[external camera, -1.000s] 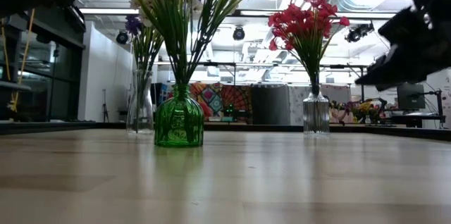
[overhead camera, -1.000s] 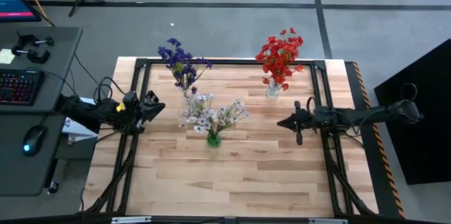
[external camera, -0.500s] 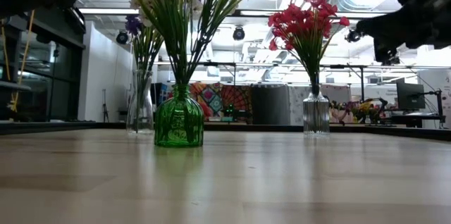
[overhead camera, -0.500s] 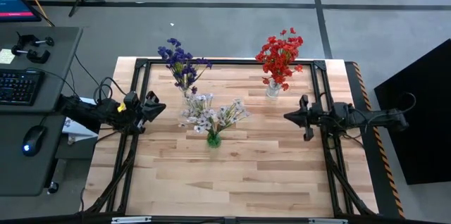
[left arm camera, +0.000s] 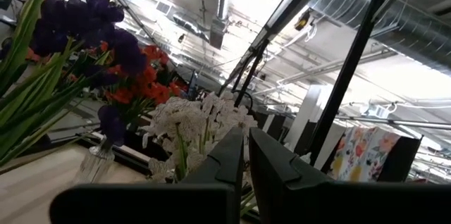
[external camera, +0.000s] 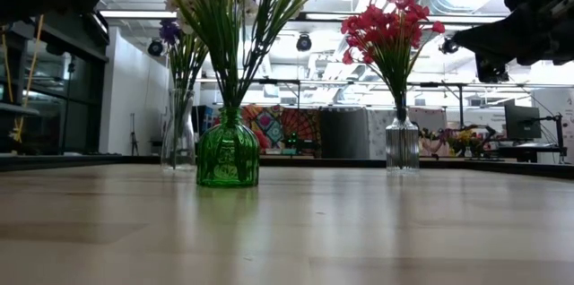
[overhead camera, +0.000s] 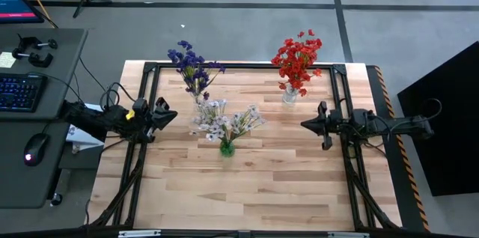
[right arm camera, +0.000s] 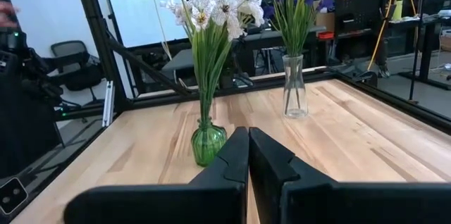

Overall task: Sort flowers into vase by color
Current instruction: Return to Home Position

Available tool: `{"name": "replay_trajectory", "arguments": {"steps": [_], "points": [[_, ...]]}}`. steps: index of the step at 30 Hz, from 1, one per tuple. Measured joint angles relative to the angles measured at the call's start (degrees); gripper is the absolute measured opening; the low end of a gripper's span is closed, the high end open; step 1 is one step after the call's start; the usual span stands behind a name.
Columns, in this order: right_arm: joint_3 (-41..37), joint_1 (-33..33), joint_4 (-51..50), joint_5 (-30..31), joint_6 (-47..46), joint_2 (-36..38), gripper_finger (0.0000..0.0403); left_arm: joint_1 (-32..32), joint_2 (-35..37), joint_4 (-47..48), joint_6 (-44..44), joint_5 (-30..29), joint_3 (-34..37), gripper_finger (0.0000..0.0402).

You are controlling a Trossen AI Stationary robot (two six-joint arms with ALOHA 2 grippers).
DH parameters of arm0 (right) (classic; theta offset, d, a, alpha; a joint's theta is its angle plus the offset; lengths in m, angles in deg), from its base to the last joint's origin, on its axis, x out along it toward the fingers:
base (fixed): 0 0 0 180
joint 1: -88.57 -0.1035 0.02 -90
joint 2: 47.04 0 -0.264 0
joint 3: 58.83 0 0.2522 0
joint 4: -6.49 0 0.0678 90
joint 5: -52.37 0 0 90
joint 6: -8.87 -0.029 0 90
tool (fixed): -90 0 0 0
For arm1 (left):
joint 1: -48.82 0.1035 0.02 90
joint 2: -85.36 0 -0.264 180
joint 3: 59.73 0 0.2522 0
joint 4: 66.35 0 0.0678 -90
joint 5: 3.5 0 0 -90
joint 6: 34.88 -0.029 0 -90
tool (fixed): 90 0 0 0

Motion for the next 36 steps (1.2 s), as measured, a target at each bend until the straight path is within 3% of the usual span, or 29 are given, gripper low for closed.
{"name": "replay_trajectory", "arguments": {"steps": [14, 19, 21, 28, 36], "points": [[0.0, 0.0, -0.1, 0.0, 0.0, 0.0, 0.0, 0.0, 0.0, 0.0, -0.1, 0.0, 0.0, 0.0013], [0.0, 0.0, -0.2, 0.0, 0.0, 0.0, 0.0, 0.1, 0.2, 6.2, -18.1, -0.3, 0.0, 0.0013], [0.0, 0.0, -0.2, 0.0, 0.0, 0.0, 0.0, 1.7, 0.2, 9.9, -21.1, 0.0, 0.0, 0.0013], [0.1, 0.0, -0.2, 0.1, 0.0, 0.0, 0.0, 9.1, 0.3, 20.6, -16.1, 1.6, 0.0, 0.0013], [0.1, 0.0, -0.2, 0.1, 0.0, 0.0, 0.0, 10.1, 0.3, 20.4, -20.0, 1.9, -0.1, 0.0013]]}}
